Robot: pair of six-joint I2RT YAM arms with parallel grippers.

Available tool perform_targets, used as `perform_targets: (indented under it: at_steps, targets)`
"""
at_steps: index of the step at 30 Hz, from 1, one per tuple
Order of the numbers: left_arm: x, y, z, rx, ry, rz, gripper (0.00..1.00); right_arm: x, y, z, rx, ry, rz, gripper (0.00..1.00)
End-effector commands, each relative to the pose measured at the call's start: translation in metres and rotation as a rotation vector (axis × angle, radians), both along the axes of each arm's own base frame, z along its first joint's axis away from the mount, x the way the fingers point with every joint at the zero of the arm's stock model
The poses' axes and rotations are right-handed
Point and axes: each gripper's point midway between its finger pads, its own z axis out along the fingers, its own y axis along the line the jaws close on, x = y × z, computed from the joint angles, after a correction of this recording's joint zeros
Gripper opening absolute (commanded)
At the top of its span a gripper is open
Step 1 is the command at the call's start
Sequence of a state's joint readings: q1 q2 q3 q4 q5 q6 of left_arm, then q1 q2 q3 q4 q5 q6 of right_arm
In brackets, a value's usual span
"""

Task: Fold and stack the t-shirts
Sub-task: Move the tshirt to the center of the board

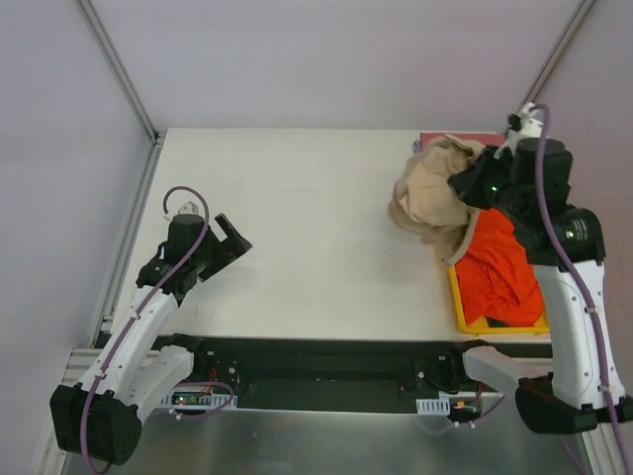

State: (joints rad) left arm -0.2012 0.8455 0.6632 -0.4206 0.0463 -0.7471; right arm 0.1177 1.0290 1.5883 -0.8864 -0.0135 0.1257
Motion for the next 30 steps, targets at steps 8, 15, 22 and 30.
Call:
perform_targets:
  at_steps: [8, 15, 22, 30]
  targets:
    - [-0.015, 0.007, -0.001, -0.007, -0.040, 0.029, 0.99, 0.053, 0.204, 0.050, -0.002, -0.113, 0.370, 0.01]
    - [-0.024, 0.018, 0.000, 0.026, -0.046, 0.071, 0.99, 0.086, 0.277, -0.012, 0.123, 0.039, 0.369, 0.01]
    - [-0.024, 0.018, -0.010, 0.030, 0.005, 0.078, 0.99, 0.130, 0.244, -0.116, -0.020, 0.258, 0.223, 0.23]
    - [-0.014, -0.004, -0.016, -0.017, 0.064, -0.030, 0.99, 0.129, 0.156, -0.182, -0.236, 0.386, 0.099, 0.96]
